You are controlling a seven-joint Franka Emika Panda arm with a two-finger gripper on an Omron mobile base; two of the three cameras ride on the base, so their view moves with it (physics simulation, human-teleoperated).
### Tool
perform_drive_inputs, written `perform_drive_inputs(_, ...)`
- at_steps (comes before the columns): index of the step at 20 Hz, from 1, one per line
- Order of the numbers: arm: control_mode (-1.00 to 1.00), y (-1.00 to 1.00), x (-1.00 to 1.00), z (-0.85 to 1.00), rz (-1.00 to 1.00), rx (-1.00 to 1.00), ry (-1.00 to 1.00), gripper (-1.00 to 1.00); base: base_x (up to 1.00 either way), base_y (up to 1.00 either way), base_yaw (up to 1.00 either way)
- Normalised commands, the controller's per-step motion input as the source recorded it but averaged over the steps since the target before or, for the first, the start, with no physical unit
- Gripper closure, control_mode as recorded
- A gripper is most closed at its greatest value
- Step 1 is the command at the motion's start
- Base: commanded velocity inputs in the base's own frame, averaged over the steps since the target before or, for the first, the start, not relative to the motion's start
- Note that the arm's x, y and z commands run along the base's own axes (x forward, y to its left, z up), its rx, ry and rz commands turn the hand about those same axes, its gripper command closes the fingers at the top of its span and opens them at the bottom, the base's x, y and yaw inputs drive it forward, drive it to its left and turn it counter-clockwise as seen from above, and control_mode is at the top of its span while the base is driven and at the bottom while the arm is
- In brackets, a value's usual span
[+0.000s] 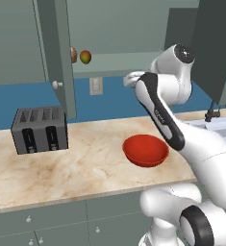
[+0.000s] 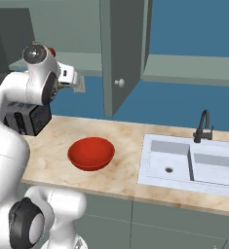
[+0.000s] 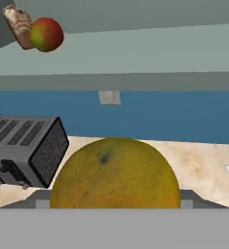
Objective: Open the cabinet. Pick the orange and mango from the cabinet and place them into the bowl. Then close the cabinet.
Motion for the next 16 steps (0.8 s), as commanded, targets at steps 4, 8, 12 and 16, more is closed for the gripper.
perform_drive_inputs(4, -1.0, -0.35, -0.73, -0.31, -0.21, 0.0, 0.22, 1.0, 0.0, 0.0, 0.0)
perform_drive_inputs(8, -1.0, -0.03, -0.19, -0.21, -0.14, -0.01, 0.26, 1.0, 0.0, 0.0, 0.0)
perform_drive_inputs(12, -1.0, 0.0, 0.0, -0.03, 0.0, -0.01, 0.06, 1.0, 0.0, 0.0, 0.0)
perform_drive_inputs(16, -1.0, 0.01, 0.0, -0.16, 0.0, 0.0, 0.09, 1.0, 0.0, 0.0, 0.0)
